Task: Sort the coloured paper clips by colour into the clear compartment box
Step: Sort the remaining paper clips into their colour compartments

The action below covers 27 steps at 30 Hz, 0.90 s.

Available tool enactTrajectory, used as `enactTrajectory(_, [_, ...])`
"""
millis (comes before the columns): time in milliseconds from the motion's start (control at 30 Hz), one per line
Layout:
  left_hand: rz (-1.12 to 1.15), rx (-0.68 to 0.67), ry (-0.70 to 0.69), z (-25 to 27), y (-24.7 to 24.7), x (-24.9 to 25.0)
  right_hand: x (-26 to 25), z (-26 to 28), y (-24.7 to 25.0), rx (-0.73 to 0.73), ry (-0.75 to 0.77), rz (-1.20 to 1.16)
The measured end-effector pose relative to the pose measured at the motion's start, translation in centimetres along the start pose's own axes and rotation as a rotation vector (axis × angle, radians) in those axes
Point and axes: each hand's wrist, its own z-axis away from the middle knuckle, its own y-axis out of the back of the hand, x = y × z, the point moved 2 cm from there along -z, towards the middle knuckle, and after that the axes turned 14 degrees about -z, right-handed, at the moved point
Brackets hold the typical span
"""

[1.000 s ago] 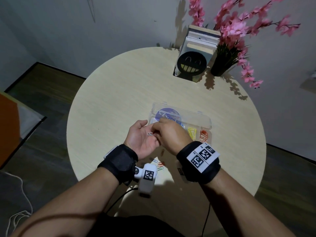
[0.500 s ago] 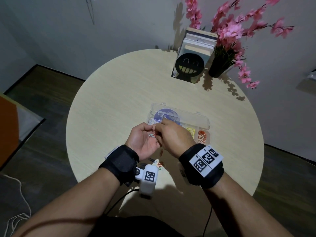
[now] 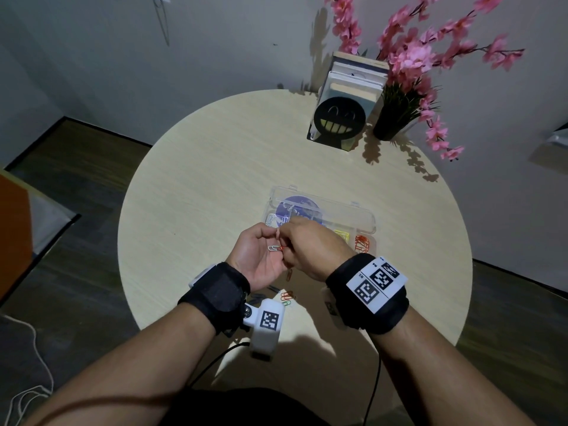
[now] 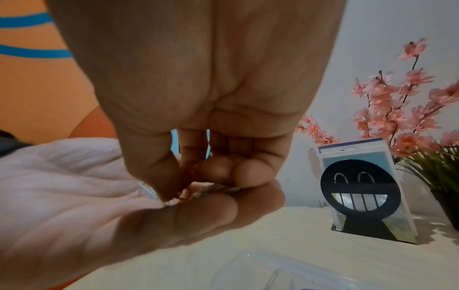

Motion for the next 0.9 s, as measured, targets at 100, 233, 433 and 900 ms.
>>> enactTrajectory(100, [-0.013, -0.002, -0.008, 0.1, -0.2, 0.0, 0.3, 0.4, 0.5, 0.010, -0.002, -0.040])
enactTrajectory(233, [-0.043, -0.072, -0.010, 0.3, -0.7, 0.1, 0.6, 1.2, 1.2, 0.088, -0.033, -0.131])
enactTrajectory(433, [0.009, -0.042, 0.013, 0.2, -1.1, 0.3, 3.4, 2.3, 2.8, 0.337, -0.121, -0.415])
enactTrajectory(900, [-0.001, -0.015, 0.038, -0.3, -1.1, 0.1, 15.6, 2.9, 2.2, 0.422, -0.695, -0.284])
